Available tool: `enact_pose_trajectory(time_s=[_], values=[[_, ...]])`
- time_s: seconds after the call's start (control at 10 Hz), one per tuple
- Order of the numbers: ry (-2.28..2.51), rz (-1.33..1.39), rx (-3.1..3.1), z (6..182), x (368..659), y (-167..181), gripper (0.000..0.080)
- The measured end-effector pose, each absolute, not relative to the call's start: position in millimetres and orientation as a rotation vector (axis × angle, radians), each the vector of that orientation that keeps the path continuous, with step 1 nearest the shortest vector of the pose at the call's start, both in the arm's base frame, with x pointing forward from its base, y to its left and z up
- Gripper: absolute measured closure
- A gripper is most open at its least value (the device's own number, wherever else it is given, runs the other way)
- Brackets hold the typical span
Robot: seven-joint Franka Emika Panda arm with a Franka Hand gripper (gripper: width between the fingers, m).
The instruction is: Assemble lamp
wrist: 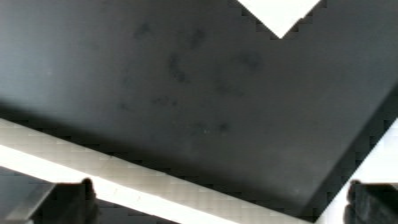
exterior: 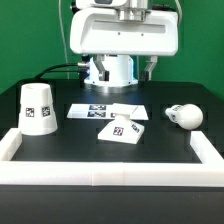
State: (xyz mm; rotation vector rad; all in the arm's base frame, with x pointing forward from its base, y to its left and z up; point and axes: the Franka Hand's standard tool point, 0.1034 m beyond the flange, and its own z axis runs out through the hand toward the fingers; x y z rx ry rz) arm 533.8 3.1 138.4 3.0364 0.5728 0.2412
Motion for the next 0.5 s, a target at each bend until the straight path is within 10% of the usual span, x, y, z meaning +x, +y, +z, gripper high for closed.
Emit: enact_pose_trajectory(time_s=[0.5], values=[[-0.371,0.123,3.178,121.1,505.4,-8.1,0.0100]])
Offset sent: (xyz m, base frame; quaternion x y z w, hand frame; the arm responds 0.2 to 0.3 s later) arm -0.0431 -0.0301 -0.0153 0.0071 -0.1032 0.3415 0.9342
